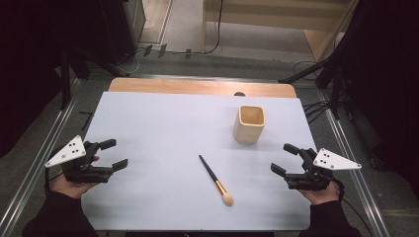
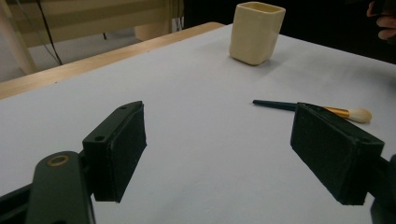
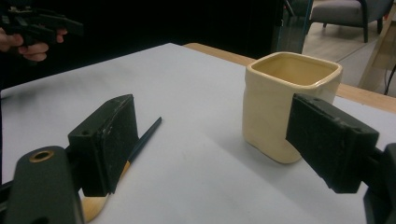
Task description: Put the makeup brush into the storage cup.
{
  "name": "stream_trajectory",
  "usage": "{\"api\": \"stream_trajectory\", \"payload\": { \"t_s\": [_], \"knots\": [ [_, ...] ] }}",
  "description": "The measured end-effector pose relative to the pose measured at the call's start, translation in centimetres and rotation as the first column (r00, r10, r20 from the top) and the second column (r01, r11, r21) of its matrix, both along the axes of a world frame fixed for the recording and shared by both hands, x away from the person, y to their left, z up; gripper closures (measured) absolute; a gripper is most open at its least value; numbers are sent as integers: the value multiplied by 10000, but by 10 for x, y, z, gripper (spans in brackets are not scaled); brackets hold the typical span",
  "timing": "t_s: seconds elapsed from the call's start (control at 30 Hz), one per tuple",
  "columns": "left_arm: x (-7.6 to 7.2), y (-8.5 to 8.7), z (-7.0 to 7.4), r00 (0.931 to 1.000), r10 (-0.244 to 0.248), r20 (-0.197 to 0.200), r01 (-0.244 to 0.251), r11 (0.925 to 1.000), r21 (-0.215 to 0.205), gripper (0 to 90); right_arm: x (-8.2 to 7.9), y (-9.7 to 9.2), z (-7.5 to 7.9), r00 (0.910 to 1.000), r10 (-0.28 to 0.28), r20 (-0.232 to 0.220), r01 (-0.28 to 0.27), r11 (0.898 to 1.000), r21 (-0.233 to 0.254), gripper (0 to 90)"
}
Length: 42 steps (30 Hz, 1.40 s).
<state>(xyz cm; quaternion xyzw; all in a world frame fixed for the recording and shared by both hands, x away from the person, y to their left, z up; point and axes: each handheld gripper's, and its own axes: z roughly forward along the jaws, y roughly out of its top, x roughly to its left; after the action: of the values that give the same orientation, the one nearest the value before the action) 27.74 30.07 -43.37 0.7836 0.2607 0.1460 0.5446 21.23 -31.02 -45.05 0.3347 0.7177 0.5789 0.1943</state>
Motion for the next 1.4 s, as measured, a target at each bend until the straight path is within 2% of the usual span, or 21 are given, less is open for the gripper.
{"api": "stream_trajectory", "payload": {
  "t_s": [1.4],
  "knots": [
    [0, 2, 1, 9999, 128, -38, -129, 9997, -221, 183, -1, 3, 1, 9996, 178, 235, -182, 9997, 137, 179]
  ]
}}
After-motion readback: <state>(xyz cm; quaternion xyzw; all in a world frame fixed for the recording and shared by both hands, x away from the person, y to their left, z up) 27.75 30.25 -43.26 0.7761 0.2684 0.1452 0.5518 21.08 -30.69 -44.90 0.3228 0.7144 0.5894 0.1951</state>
